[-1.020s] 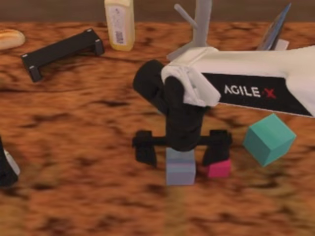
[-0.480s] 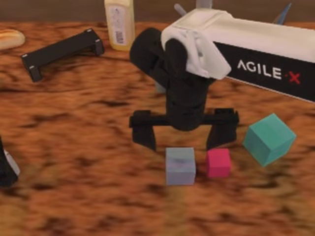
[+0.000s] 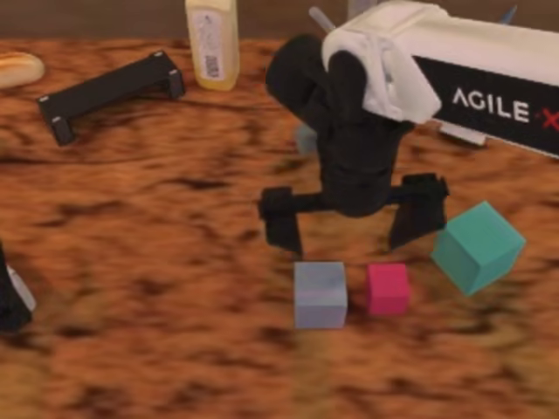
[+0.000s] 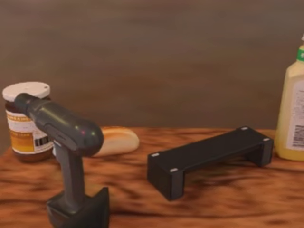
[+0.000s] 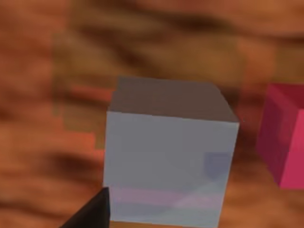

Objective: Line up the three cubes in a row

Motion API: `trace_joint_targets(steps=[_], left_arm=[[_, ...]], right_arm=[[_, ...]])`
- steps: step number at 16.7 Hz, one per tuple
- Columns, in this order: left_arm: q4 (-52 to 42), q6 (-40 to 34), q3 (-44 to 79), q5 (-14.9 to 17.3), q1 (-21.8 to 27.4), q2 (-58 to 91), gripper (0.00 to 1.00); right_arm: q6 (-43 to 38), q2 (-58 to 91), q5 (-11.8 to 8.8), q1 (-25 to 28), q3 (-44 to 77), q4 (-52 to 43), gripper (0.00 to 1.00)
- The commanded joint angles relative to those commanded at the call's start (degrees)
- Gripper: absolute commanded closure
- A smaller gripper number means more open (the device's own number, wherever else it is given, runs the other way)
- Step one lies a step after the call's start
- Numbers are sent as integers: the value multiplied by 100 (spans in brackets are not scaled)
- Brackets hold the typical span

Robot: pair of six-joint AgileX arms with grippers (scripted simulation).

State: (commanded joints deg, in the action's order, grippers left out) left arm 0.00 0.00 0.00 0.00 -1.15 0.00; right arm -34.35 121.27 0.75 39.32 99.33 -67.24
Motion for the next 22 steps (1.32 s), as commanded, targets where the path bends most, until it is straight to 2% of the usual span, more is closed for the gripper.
trace_joint_targets(steps=[8,11,14,22], left_arm=[[0,0,0,0,0,0,0],[0,0,0,0,0,0,0],[0,0,0,0,0,0,0],[0,0,0,0,0,0,0]], right_arm=[[3316,-486,-41,-1444,-870,206,0],[4298,-687,-57,-1912,-1141,310,0],[4739,-814,-67,-2165,-1280,380,0],[4749,-716,-66,-2163,-1410,598,0]])
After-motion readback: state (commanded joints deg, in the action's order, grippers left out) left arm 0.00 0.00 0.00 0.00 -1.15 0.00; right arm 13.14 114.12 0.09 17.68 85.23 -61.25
